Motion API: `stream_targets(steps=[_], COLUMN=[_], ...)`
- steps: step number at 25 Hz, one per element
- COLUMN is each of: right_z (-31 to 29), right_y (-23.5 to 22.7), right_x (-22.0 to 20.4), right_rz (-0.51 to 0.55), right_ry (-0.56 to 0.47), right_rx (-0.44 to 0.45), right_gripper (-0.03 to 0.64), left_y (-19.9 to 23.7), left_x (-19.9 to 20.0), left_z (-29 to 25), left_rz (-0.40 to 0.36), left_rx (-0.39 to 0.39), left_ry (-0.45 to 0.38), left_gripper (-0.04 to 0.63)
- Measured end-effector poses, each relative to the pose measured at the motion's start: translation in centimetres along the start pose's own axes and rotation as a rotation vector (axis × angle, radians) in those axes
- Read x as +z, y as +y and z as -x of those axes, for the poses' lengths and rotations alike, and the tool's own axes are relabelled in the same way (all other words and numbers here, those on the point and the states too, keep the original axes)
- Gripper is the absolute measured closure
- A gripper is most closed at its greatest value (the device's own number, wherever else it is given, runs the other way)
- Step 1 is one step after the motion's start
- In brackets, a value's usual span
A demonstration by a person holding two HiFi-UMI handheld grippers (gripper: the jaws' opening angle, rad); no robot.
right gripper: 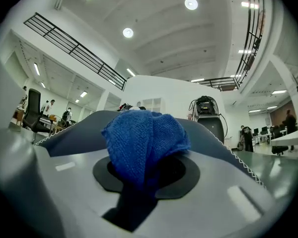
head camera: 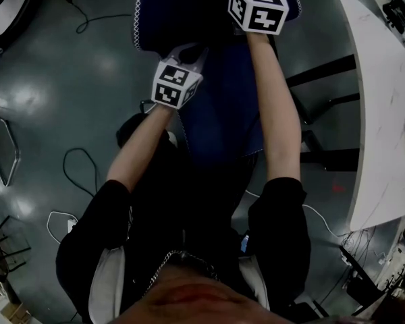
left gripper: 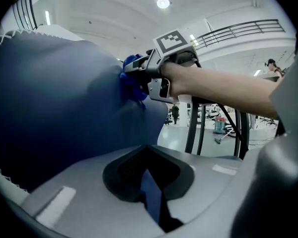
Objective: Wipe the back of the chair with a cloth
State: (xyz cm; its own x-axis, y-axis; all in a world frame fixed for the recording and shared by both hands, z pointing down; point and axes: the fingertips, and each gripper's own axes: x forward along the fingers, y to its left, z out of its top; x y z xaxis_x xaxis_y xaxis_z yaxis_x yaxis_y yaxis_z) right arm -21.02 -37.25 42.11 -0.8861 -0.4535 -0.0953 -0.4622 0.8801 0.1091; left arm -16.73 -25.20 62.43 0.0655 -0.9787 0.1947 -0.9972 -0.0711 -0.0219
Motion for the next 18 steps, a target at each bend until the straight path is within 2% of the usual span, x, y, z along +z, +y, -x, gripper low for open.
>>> stream_targets(steps=[8,18], right_z=[1.6,3.4], right_y=[-0.7,-0.9], right_x=[-5.7,-12.8], right_rz=[-0.024,-0.113], right_ry=[0.091,0.178], right_rx=[-0.004,-0.015], right_gripper=[0.506,0.506], left_y=[-1.1,-1.0], left_x=[0.0,0.3], left_z=[-0.9,-0.6], left_rz=[-0.003,-0.005], left_rx=[-0.015,-0.007], left_ry=[-0.002,-0.006], left_gripper=[0.584,0.584])
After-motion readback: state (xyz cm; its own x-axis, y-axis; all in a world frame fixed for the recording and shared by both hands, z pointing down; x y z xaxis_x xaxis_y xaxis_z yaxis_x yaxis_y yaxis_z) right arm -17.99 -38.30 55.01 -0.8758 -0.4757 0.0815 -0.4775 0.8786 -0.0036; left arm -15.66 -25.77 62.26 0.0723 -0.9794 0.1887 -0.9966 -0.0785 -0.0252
